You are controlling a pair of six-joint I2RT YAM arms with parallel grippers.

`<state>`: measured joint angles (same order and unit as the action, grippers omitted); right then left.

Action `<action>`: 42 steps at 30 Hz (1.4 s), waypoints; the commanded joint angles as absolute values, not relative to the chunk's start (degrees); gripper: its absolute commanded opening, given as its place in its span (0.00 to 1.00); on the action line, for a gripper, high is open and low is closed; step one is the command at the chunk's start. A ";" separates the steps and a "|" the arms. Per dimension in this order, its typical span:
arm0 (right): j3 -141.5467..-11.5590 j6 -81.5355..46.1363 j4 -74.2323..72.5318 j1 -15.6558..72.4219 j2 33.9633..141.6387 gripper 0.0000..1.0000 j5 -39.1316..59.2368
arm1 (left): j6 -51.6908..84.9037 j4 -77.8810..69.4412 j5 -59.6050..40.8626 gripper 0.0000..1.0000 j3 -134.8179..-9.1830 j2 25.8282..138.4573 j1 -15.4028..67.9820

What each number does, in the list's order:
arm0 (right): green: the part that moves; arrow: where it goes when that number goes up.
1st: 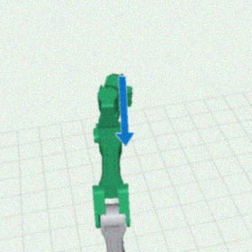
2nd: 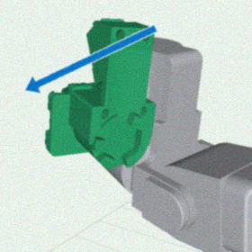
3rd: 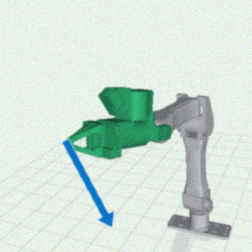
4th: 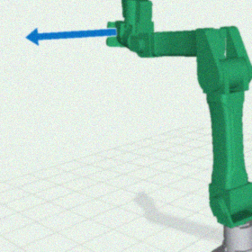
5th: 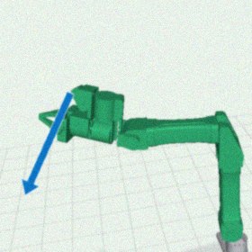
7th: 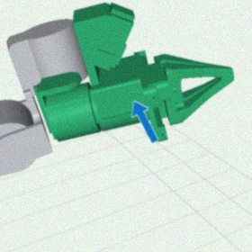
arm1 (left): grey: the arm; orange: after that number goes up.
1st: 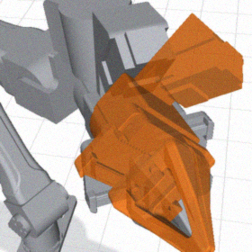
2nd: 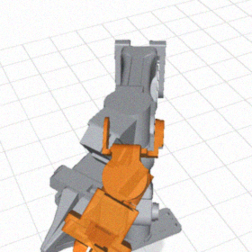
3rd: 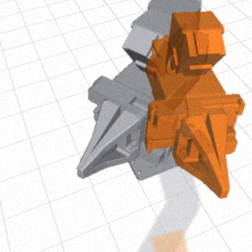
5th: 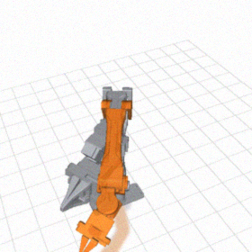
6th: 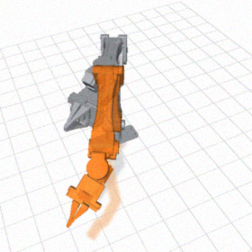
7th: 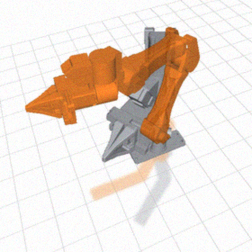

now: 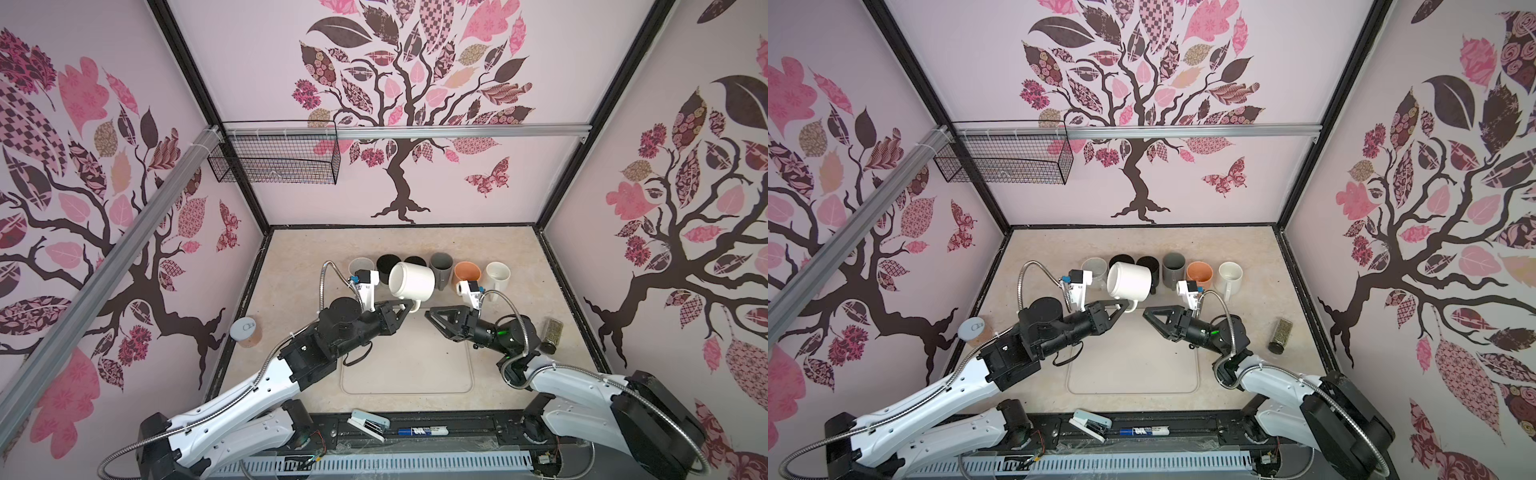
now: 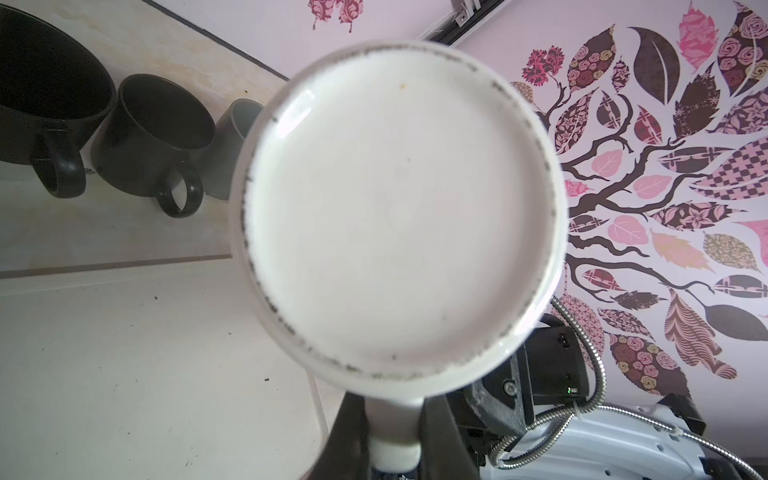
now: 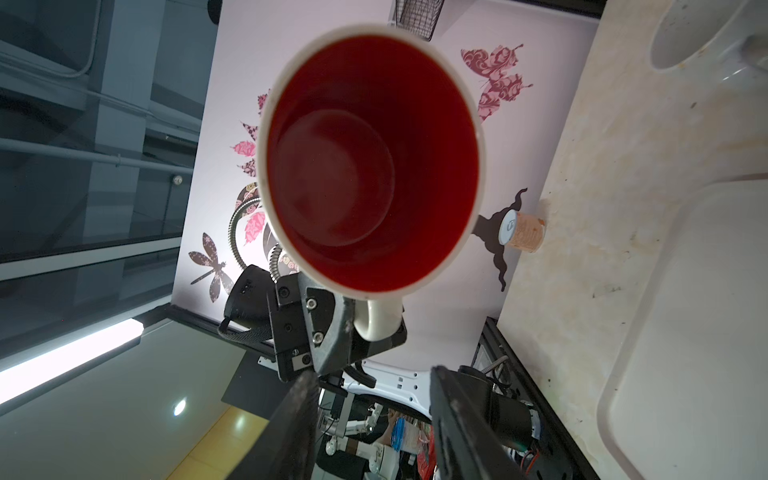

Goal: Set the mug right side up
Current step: 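Hold the red-lined white mug with the left gripper while the right gripper closes on it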

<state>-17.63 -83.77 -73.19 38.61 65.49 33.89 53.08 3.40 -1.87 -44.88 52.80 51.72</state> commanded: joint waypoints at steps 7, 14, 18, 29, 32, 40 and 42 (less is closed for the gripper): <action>-22.85 -84.41 -80.79 41.29 70.83 0.48 32.91 | 52.08 -5.28 -3.39 0.00 -46.00 51.78 51.78; -26.04 -85.77 -84.03 41.26 74.47 0.48 33.37 | 52.68 -6.28 -3.47 0.00 -45.71 49.72 51.89; -27.59 -87.12 -86.56 41.30 76.25 0.47 32.22 | 54.12 -6.68 -5.94 0.00 -45.98 49.55 51.86; -31.82 -94.22 -99.06 41.27 82.67 0.30 30.31 | 58.39 -10.99 -9.28 0.00 -45.09 49.23 51.92; -32.64 -94.35 -99.05 41.30 82.52 0.24 29.88 | 59.23 -11.79 -9.75 0.00 -44.42 49.11 51.94; -35.13 -95.01 -99.05 41.31 83.22 0.00 28.65 | 61.06 -14.15 -12.55 0.00 -42.12 49.18 52.12; -36.04 -95.05 -99.05 41.27 83.40 0.00 28.63 | 60.47 -14.11 -13.37 0.00 -41.68 48.85 52.21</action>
<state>-31.94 -91.33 -91.22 41.45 82.43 31.79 60.27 -8.43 -5.67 -43.44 50.33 51.00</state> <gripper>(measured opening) 0.281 0.146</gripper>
